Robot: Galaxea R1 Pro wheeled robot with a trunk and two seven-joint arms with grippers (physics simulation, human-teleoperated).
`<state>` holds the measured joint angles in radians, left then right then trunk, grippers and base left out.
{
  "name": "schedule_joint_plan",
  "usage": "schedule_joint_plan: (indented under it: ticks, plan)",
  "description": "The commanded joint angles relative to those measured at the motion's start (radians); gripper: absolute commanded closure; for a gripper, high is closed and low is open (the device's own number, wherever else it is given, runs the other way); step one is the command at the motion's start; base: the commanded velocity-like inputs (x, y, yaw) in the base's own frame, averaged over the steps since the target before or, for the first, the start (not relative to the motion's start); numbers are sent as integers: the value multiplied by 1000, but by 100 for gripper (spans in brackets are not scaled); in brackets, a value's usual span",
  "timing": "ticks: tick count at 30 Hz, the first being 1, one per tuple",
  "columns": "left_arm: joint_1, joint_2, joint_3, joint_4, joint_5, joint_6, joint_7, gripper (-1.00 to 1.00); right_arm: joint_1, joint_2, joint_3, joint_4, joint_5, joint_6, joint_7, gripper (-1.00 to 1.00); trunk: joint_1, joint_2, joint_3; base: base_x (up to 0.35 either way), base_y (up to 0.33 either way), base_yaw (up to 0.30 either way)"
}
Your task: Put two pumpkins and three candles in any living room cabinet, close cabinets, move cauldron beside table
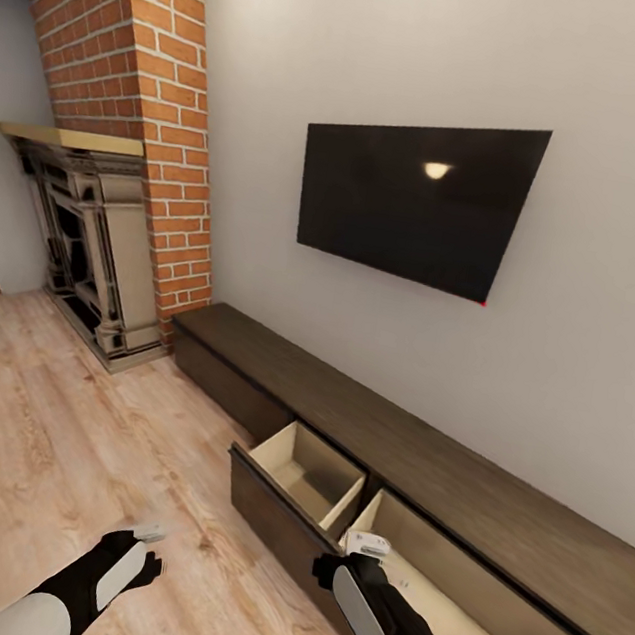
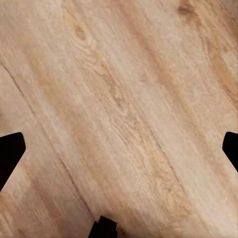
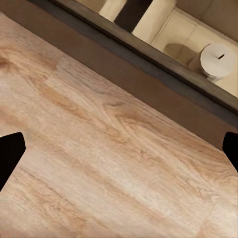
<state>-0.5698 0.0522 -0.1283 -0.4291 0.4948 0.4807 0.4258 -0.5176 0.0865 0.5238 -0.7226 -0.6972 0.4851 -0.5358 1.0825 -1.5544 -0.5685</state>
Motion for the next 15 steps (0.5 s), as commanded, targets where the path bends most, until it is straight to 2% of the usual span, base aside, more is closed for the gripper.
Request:
schedule_joint_plan:
  ticks: [1,15]
  plan:
    - [-1,1,-8,-2,11,3,8,-100,-1,-1,4,-1,-8,2,-9,-100,0,-1,-1,0,0,292]
    - [-1,0,-8,-2,11,4,8,-100,-1,-2,4,-1,-8,1,-14,-100,0,-1,-7,0,0,292]
